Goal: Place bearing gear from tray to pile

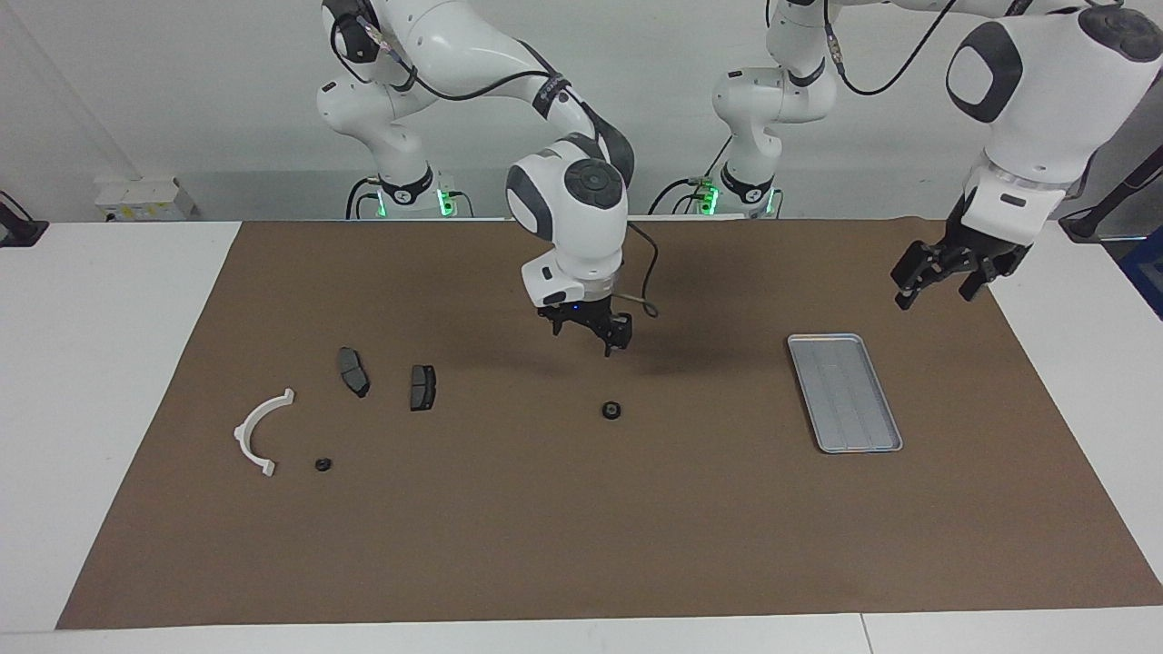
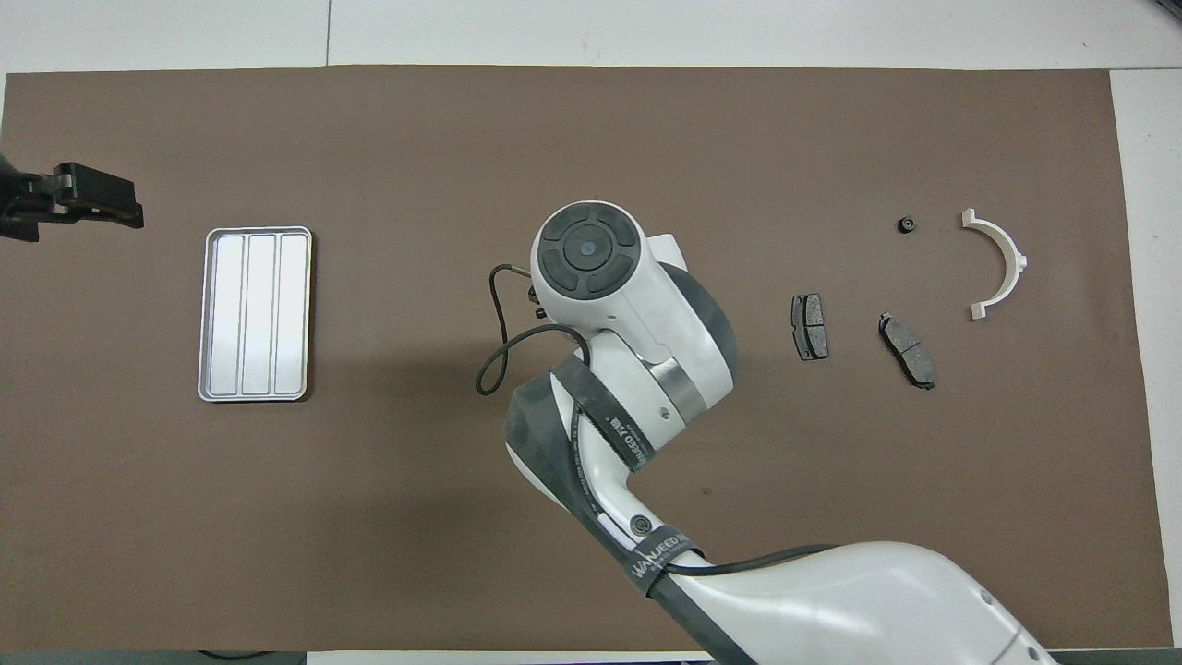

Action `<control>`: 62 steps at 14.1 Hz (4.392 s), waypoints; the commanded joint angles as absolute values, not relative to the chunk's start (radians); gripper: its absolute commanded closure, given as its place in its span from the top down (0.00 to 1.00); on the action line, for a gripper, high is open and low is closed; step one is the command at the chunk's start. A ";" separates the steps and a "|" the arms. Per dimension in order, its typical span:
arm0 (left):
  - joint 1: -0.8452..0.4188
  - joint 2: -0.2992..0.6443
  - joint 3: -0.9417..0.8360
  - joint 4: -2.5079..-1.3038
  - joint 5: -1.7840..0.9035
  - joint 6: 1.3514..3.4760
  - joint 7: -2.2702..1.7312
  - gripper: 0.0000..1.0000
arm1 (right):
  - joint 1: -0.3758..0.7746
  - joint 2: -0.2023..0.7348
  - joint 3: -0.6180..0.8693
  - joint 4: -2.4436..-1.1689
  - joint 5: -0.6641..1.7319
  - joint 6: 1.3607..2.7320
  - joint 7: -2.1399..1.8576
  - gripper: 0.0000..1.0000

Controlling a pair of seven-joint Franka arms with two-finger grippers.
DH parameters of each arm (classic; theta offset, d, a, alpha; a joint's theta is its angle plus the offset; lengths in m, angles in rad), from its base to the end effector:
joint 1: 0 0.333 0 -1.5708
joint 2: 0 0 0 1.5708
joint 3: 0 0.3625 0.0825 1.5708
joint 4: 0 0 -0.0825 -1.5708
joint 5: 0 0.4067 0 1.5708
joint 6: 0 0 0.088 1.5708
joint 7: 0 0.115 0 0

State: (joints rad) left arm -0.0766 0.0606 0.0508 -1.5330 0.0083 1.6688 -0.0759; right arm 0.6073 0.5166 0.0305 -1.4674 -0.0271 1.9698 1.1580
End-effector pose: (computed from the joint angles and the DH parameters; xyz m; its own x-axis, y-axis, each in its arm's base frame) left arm 0.6089 -0.0159 0.6550 0.9959 0.0490 0.0758 0.0496 -0.9988 -0.0056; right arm 0.6003 0.4374 0.4036 0.8711 -0.4911 0.0033 -0.4911 -0.8710 0.0167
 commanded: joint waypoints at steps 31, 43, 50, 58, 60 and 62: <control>-0.054 -0.031 0.049 -1.617 -0.021 1.611 0.014 1.00 | 0.578 0.778 0.017 -1.229 -0.075 1.964 1.134 0.00; -0.072 -0.054 0.041 -1.674 -0.021 1.658 0.012 1.00 | 0.189 0.558 0.018 -1.255 -0.072 1.713 0.217 0.00; -0.072 -0.055 0.040 -1.674 -0.021 1.661 0.006 1.00 | 0.068 0.471 0.018 -1.616 -0.071 2.124 0.023 0.00; -0.071 -0.055 0.040 -1.674 -0.021 1.664 0.009 1.00 | 0.046 0.503 0.020 -1.727 -0.058 2.310 0.025 0.00; -0.071 -0.055 0.040 -1.674 -0.021 1.661 0.009 1.00 | 0.044 0.508 0.020 -1.753 -0.057 2.353 0.026 0.00; -0.071 -0.055 0.040 -1.674 -0.021 1.660 0.009 1.00 | 0.044 0.508 0.020 -1.753 -0.055 2.353 0.029 0.00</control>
State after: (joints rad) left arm -0.0697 -0.0189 0.0384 -1.6291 -0.0190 1.6365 -0.0006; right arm 0.0631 0.5289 0.0033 -1.7221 -0.0647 2.3334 0.0429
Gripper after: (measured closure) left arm 0.000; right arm 0.656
